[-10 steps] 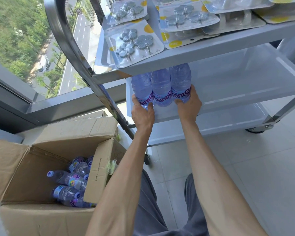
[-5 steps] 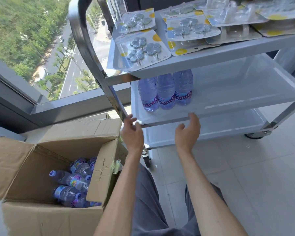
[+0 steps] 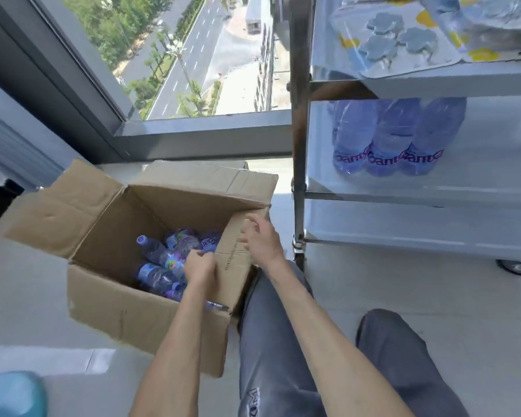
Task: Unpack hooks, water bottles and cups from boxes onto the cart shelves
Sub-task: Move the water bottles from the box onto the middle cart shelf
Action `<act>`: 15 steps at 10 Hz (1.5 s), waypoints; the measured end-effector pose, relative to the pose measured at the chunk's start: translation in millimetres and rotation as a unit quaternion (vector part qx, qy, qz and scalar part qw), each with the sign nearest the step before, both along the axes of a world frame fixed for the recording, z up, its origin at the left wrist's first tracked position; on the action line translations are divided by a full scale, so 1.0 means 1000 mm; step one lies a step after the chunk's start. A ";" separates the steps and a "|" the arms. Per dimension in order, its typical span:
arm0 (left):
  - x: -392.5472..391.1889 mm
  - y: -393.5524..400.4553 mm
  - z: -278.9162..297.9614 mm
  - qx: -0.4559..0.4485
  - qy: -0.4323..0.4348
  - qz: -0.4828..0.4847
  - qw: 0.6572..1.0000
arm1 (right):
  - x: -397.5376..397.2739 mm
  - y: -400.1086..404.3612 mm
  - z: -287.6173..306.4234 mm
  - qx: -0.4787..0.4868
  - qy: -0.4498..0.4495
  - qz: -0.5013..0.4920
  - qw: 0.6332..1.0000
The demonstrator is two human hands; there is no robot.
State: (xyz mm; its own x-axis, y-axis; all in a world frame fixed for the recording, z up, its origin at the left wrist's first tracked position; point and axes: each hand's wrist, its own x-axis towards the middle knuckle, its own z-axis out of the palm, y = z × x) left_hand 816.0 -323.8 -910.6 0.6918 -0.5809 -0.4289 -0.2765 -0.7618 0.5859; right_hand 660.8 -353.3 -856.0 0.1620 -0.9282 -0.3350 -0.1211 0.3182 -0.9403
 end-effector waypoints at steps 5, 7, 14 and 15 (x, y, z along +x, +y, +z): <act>0.015 -0.019 -0.040 0.116 0.147 0.036 0.982 | 0.076 0.016 -0.035 0.213 -0.077 -0.086 0.970; 0.050 -0.036 -0.045 0.003 0.082 0.167 0.983 | 0.060 0.011 -0.024 0.277 -0.214 -0.049 0.935; 0.049 -0.023 -0.036 -0.237 0.355 0.571 0.701 | 0.086 0.014 -0.048 0.147 -0.052 -0.067 0.986; 0.024 -0.020 0.001 -0.105 0.259 0.506 0.816 | 0.084 0.013 -0.045 0.144 -0.042 -0.068 0.986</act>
State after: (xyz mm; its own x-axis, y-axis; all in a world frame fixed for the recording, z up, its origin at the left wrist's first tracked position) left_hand 840.0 -343.4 -909.5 0.6198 0.0770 -0.7810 0.7587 -0.3130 0.5713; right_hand 744.5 -340.1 -900.6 0.0802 -0.8121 -0.5780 0.0155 0.5808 -0.8139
